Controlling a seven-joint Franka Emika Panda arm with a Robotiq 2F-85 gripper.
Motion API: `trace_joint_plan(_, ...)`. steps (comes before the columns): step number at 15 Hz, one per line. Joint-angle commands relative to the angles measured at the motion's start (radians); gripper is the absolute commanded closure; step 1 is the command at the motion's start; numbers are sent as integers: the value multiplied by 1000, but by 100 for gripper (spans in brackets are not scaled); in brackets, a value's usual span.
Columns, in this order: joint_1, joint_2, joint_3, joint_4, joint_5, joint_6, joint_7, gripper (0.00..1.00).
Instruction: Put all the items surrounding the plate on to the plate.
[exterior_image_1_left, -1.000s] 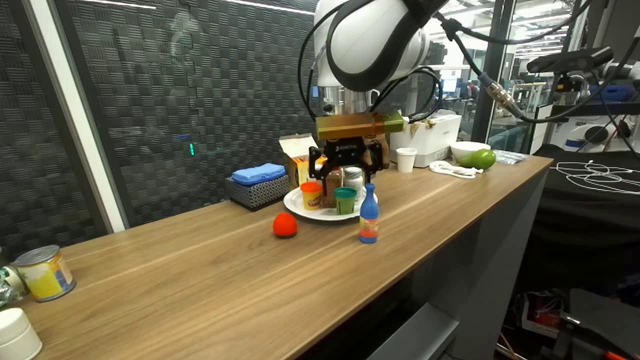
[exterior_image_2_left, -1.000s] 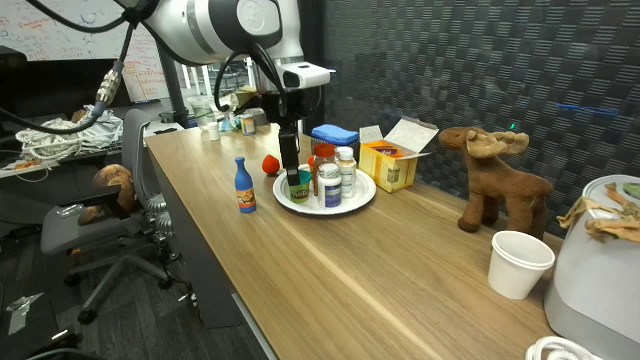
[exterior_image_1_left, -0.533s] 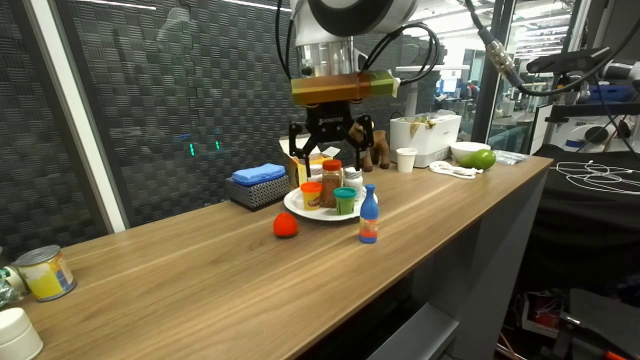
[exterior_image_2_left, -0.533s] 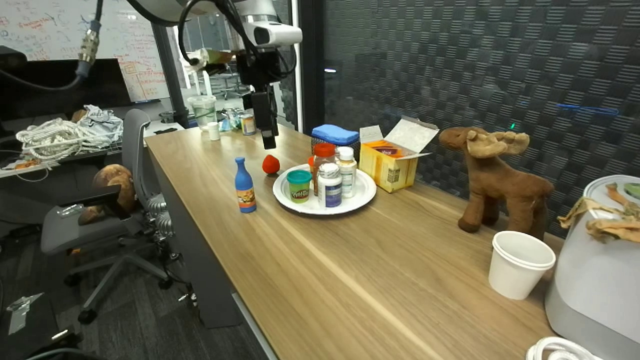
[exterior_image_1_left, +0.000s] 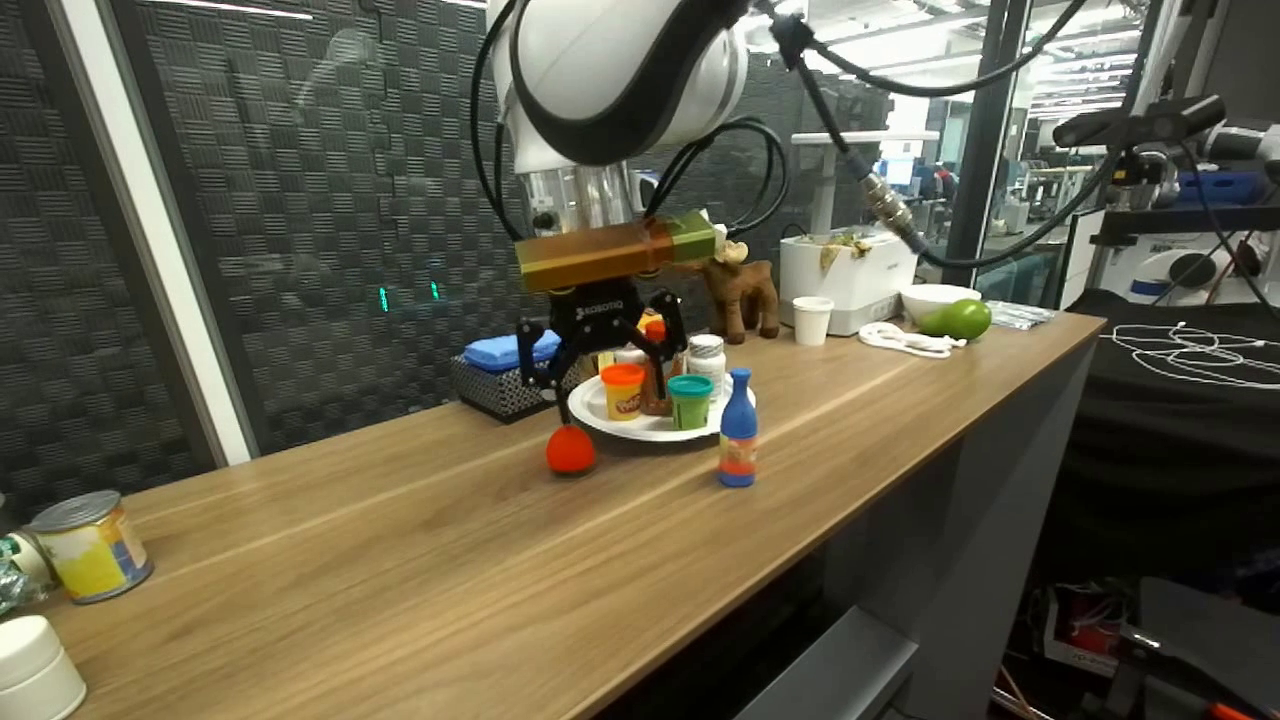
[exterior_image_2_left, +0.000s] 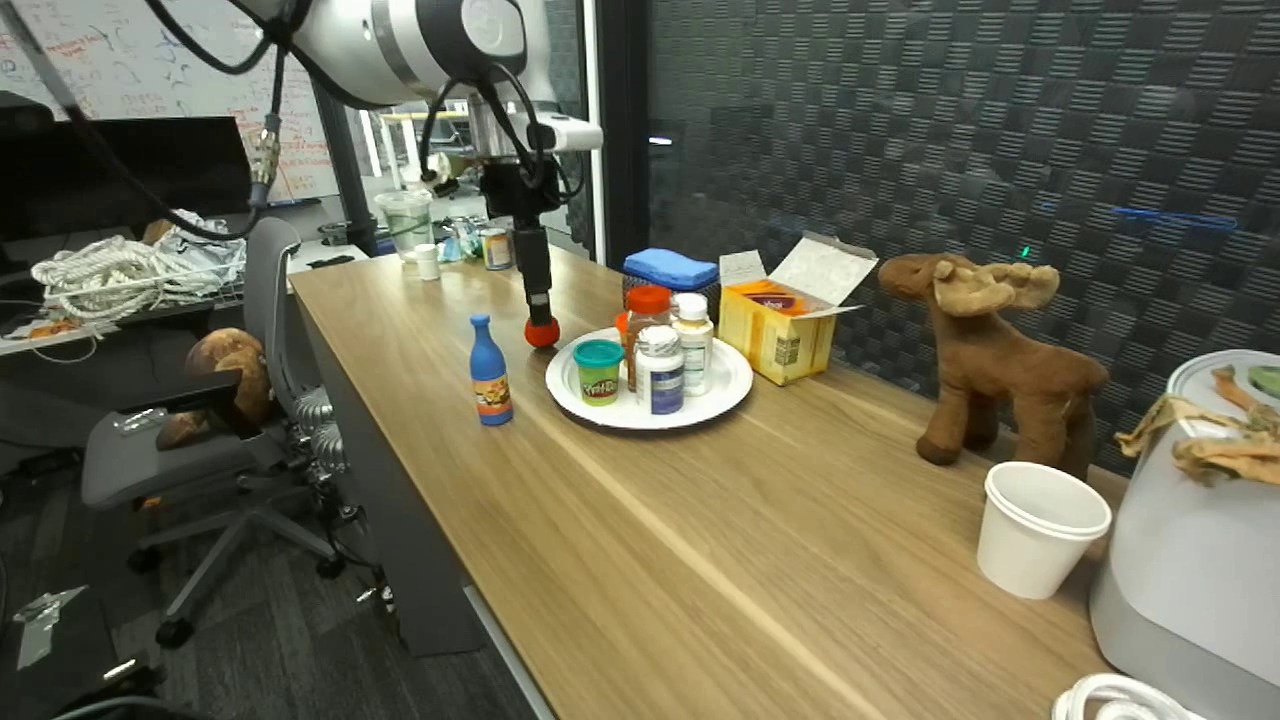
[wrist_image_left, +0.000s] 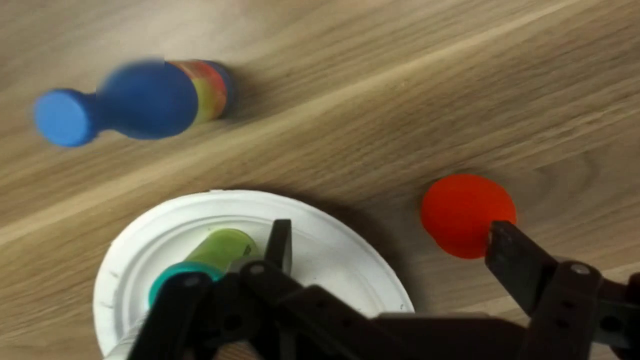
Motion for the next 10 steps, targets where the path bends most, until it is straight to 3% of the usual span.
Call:
trace_joint_plan(1,13,118,-3,146,9,-19,-88,0)
trace_joint_plan(5,27,169,-4,217,27,-19,-143,0)
trace_joint_plan(10,55,165,-11,221,29,-25,-161,0)
